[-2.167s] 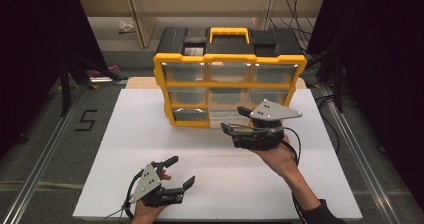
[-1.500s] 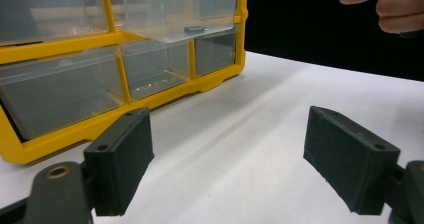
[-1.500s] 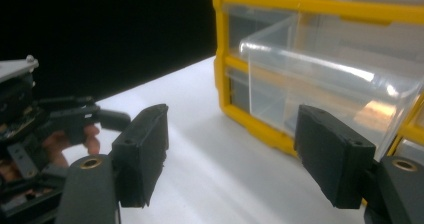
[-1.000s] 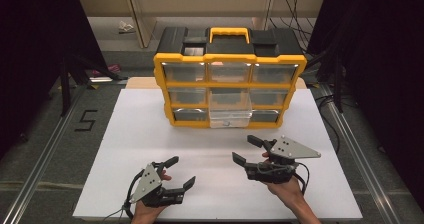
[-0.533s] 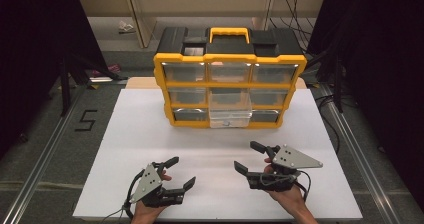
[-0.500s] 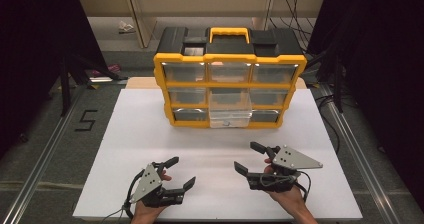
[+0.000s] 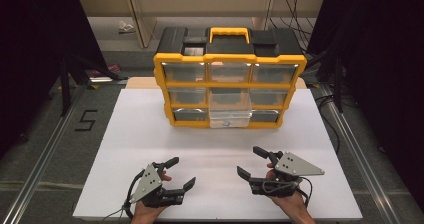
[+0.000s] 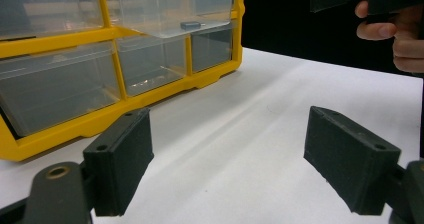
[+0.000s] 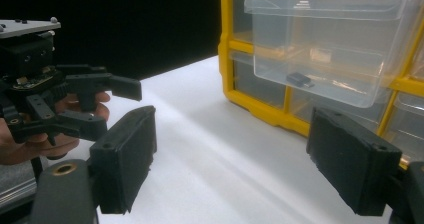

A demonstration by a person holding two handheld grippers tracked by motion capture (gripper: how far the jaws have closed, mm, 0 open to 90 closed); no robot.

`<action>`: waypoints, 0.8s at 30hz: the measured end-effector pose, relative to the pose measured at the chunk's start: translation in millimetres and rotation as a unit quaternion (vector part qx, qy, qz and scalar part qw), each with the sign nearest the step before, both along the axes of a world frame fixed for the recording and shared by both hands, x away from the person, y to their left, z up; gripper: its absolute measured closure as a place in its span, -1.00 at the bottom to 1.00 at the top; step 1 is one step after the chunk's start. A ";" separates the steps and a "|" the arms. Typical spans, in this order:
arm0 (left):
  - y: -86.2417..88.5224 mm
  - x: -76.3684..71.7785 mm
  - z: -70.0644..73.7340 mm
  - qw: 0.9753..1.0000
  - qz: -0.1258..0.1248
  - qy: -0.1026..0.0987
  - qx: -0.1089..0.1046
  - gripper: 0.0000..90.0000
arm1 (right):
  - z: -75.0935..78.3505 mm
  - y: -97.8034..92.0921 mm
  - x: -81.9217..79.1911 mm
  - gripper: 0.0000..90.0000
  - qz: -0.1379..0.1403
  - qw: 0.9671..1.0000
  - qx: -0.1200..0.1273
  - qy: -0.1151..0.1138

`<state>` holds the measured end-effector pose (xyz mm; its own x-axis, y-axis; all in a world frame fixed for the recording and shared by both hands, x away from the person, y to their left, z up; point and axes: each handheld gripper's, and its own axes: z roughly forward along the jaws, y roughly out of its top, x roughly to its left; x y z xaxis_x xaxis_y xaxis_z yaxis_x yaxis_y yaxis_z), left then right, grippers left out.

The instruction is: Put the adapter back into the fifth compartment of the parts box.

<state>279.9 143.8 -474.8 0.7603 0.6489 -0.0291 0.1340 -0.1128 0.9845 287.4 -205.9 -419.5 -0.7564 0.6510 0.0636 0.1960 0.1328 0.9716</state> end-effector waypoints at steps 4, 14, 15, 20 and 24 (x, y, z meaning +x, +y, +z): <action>0.0 0.1 -0.1 1.000 -0.001 0.001 0.001 -0.58 | -2.0 -3.1 -1.9 -0.54 -0.004 1.000 0.003 -0.003; -1.1 0.1 -0.5 1.000 -0.004 0.003 0.002 -0.58 | -7.5 -10.7 -6.8 -0.53 -0.012 1.000 0.007 -0.004; -1.2 0.1 -0.5 1.000 -0.004 0.003 0.002 -0.58 | -8.2 -11.1 -7.1 -0.53 -0.013 1.000 0.007 -0.004; -1.5 0.2 -0.6 1.000 -0.006 0.003 0.004 -0.58 | -9.6 -11.4 -7.4 -0.53 -0.013 1.000 0.005 -0.004; -1.5 0.3 -0.6 1.000 -0.006 0.003 0.005 -0.58 | -9.8 -12.2 -7.2 -0.53 -0.015 1.000 0.007 -0.006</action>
